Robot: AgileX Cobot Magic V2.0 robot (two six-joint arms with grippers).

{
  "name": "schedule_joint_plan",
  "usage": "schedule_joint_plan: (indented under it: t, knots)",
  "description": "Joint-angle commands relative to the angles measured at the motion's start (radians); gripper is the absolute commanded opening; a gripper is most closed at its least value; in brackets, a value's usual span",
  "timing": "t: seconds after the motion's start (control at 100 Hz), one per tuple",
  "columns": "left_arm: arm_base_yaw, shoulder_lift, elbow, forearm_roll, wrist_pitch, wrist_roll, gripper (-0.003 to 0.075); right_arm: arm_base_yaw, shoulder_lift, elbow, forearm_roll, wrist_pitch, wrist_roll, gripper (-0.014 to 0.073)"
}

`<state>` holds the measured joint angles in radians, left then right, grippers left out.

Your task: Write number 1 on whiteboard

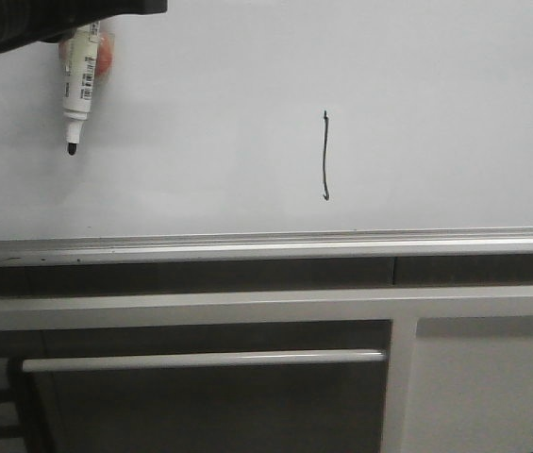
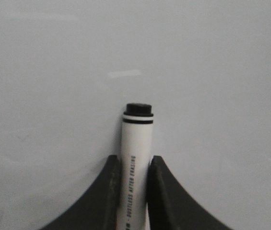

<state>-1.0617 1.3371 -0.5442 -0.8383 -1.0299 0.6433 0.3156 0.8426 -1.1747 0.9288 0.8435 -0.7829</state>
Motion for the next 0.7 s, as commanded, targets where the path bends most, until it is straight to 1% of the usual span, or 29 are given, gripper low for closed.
schedule_joint_plan:
  t: [0.0,0.24,0.29,0.38,0.48,0.5,0.51,0.6,0.69]
  knots:
    - [0.033,-0.013,-0.033,-0.004,-0.129,-0.006,-0.002,-0.006,-0.007,-0.033,0.036,-0.037,-0.005,0.0354]
    - [0.031,-0.013,-0.033,0.055,-0.118,-0.006,-0.0018,-0.006,-0.007,-0.033,0.036,-0.027,-0.005,0.0354]
    - [0.031,-0.013,-0.033,0.055,-0.11,-0.006,-0.0005,-0.006,-0.007,-0.033,0.036,-0.027,-0.005,0.0354]
    - [0.031,-0.013,-0.033,0.054,-0.108,-0.006,0.0066,-0.006,-0.007,-0.033,0.036,-0.025,-0.005,0.0354]
    - [0.031,-0.013,-0.033,0.041,-0.108,-0.006,0.0198,-0.006,-0.007,-0.033,0.036,-0.025,-0.005,0.0354]
    - [0.031,-0.013,-0.033,0.034,-0.11,-0.006,0.0214,-0.006,-0.007,-0.033,0.036,-0.025,-0.005,0.0354]
    - [0.031,-0.013,-0.033,0.029,-0.11,-0.006,0.0236,-0.006,-0.007,-0.033,0.036,-0.025,-0.005,0.0354]
    - [0.031,-0.013,-0.033,0.006,-0.111,-0.006,0.0282,-0.006,-0.007,-0.033,0.036,-0.023,-0.005,0.0354]
    - [0.031,-0.013,-0.033,-0.007,-0.111,-0.006,0.0284,-0.006,-0.007,-0.033,0.036,-0.021,-0.005,0.0354]
